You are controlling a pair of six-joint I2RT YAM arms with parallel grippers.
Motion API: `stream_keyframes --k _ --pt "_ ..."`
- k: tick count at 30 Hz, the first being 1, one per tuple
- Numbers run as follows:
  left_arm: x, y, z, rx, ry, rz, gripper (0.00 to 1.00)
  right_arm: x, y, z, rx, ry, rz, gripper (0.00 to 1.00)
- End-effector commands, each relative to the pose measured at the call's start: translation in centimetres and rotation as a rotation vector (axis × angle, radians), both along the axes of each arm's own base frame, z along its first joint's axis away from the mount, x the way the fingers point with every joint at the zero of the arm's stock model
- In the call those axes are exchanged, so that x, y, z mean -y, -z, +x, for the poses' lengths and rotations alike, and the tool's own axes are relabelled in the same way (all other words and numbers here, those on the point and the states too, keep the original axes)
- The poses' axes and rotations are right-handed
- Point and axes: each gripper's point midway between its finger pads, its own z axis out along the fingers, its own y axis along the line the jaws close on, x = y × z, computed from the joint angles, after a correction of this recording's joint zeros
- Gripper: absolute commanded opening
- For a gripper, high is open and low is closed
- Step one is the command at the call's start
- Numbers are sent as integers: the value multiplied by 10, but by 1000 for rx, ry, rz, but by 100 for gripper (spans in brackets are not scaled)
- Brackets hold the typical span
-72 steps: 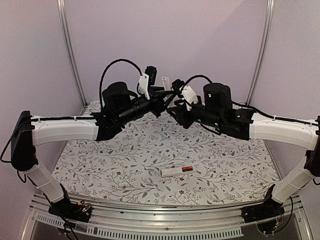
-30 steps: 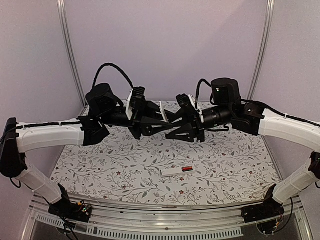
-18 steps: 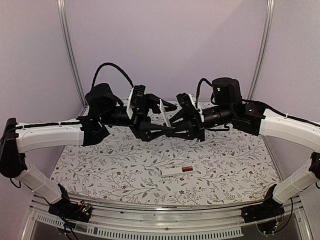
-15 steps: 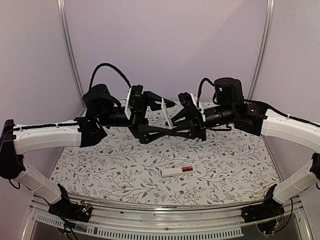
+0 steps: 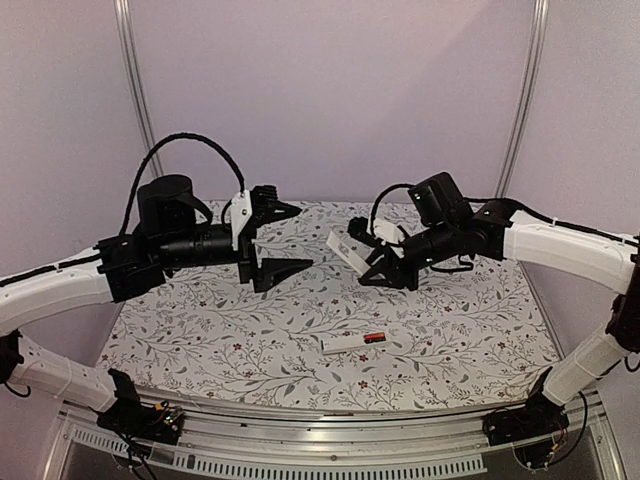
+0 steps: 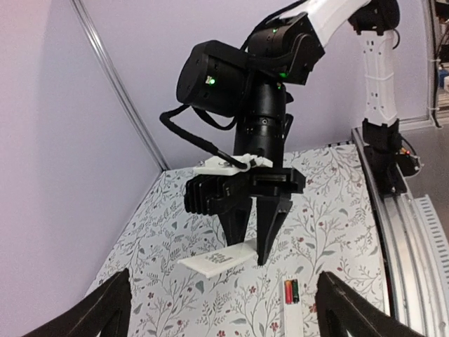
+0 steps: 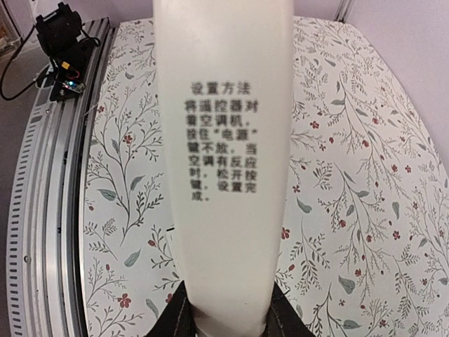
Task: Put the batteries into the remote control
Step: Pass from the left arm to the right, then pass from the right arm to the left
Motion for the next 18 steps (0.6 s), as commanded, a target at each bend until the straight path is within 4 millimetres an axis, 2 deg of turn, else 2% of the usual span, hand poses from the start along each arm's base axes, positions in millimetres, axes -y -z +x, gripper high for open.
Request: stream_keyframes --k 1,4,8,11,14,18 --pt "-20 65 12 -11 -107 279 90 19 44 7 -69 57 -189 20" --pt "-19 81 9 23 -69 344 88 17 52 4 -92 40 -203 20" --pt "-16 114 10 22 -35 432 88 23 64 3 -101 47 -252 20" --pt "-9 128 10 -2 -11 429 87 24 74 -3 -117 25 -282 20" --pt "1 126 6 27 31 355 86 21 76 -12 -101 -20 -297 20" --pt "13 114 8 52 56 243 79 10 60 -27 -75 -102 -213 20"
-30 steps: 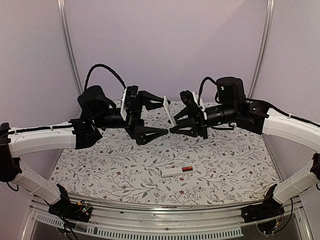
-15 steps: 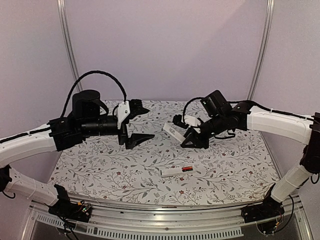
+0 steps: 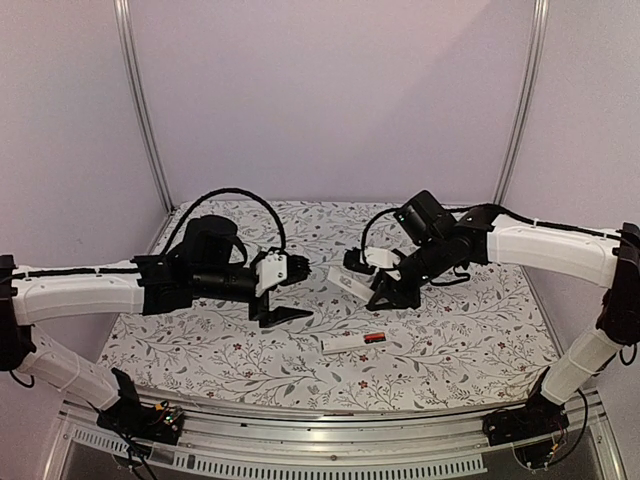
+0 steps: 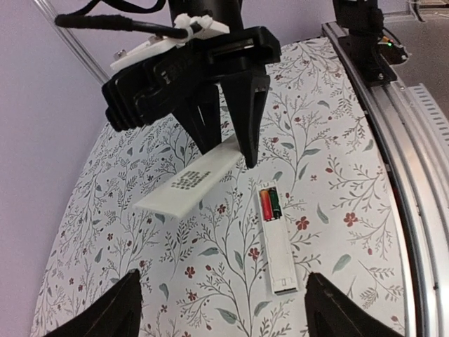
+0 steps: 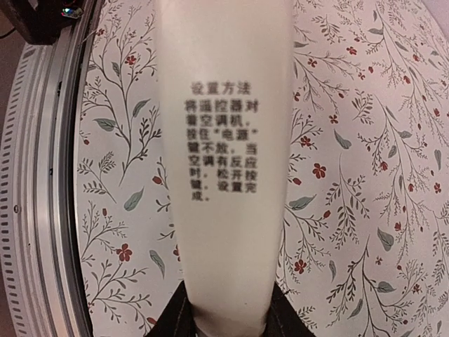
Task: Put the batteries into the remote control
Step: Pass from the right arm to the left
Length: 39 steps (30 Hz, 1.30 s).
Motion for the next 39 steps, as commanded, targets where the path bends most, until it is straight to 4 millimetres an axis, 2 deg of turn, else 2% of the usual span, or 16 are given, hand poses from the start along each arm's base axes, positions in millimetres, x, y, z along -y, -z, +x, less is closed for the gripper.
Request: stream_keyframes --k 1,4,8,15,20,24,31,34,39 --pt "19 -26 0 32 66 -156 78 -11 -17 -18 26 -103 79 20" --pt "28 -25 -1 -30 103 -182 78 -13 -28 -22 69 -129 114 20" --pt "38 -31 -4 -88 137 -221 77 -16 -32 -23 84 -139 125 20" --pt "48 -45 -5 -134 165 -289 63 -20 -33 -24 89 -151 138 20" --pt "52 -43 -6 -159 176 -299 57 -18 -36 -23 107 -144 138 20" --pt "53 -42 -6 -168 176 -292 43 -19 -39 -23 111 -148 150 20" --pt "51 -39 -3 -154 157 -276 27 -18 -44 -22 130 -145 157 20" --pt "50 -40 -2 -151 146 -278 21 -19 -48 -18 146 -124 164 26" --pt "47 -50 -3 -136 140 -312 17 -16 -55 -5 183 -42 159 48"
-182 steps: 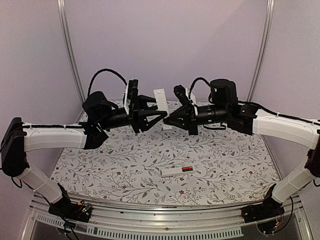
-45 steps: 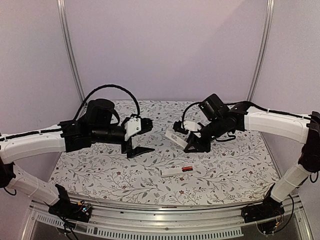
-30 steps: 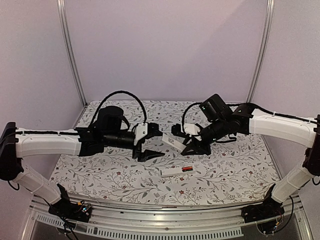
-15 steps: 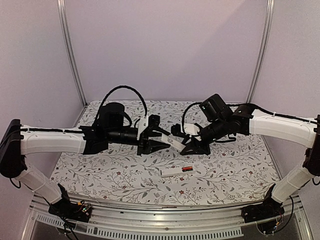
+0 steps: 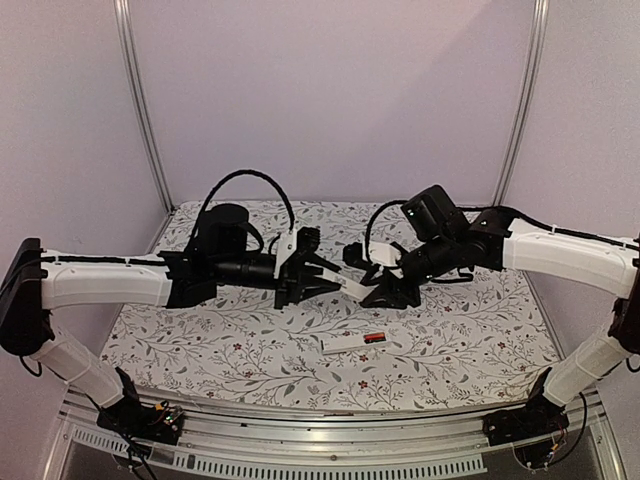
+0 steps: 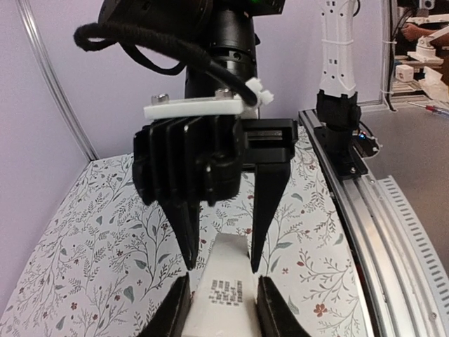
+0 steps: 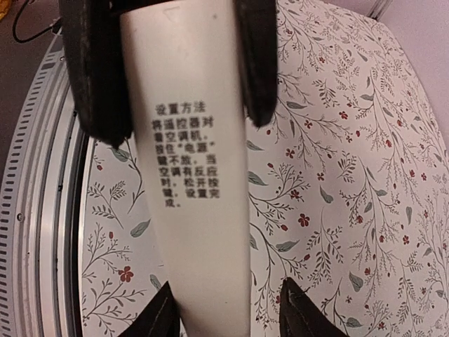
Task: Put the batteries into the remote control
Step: Pass from the right arm to the left
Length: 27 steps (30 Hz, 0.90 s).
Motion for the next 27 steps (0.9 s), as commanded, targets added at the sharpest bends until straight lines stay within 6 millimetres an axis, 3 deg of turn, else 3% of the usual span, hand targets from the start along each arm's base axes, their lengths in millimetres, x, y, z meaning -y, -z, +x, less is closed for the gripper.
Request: stream_keyframes --k 1,7,10,12,17,23,27 --pt "-4 -16 1 24 -18 -45 17 2 -21 12 57 86 43 51" --pt "-11 -14 3 22 -70 -76 16 11 -49 15 38 131 169 60" --pt "-16 -8 7 -7 -117 -103 16 31 -69 22 -40 205 304 67" --pt "-20 -4 7 -31 -143 -143 16 46 -69 24 -155 293 383 70" --pt "-22 18 11 -91 -222 -206 16 60 -42 22 -358 434 419 71" --pt "-28 43 2 -141 -266 -267 17 75 21 39 -589 750 346 67" --pt "-26 49 1 -157 -259 -298 17 56 29 17 -678 611 314 58"
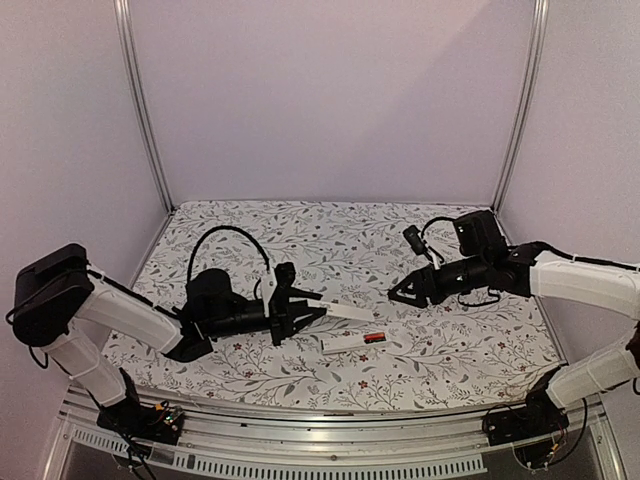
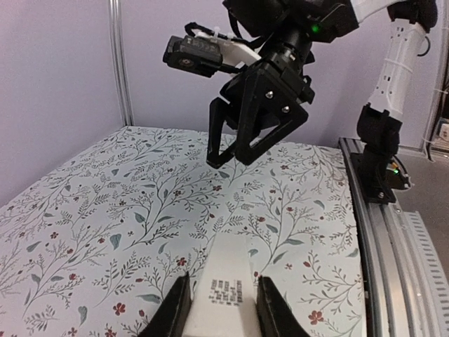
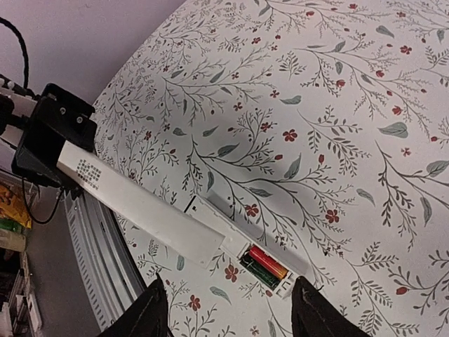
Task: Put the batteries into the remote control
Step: Pass from the left arm to the right
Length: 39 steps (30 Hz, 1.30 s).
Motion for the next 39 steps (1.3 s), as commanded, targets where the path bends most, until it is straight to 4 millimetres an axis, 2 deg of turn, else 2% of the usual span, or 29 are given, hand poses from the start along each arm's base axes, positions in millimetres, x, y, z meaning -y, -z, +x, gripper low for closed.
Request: stream_keyframes --k 1,6,7,9,12,14,16,21,26,32,39 --pt "4 -19 -1 15 -7 -129 16 -17 -2 -19 -31 -100 37 59" --pt "6 -16 -10 29 34 -158 16 -32 -37 -55 491 -481 29 64" --pt "5 -15 -11 30 37 -165 16 -37 -38 -66 548 -554 31 65" --pt "4 -14 -15 37 53 -183 17 -45 -29 -75 736 -691 -29 69" --pt "1 -12 -23 54 83 -212 17 -57 -22 -66 856 -751 -103 71" --pt "1 -8 -27 60 99 -220 17 -66 -12 -58 826 -779 -131 72" --pt "0 -5 -28 60 102 -226 17 -76 7 -54 769 -811 -171 73" --pt "-2 -5 -32 86 110 -248 17 -97 25 -56 701 -840 -189 73" --pt "-3 -9 -34 112 118 -274 16 -102 37 -59 657 -848 -164 73" --pt "-4 -18 -38 134 140 -297 16 -107 57 -67 524 -845 -131 71" --pt "0 -37 -42 185 148 -287 16 -111 59 -65 530 -787 -95 69"
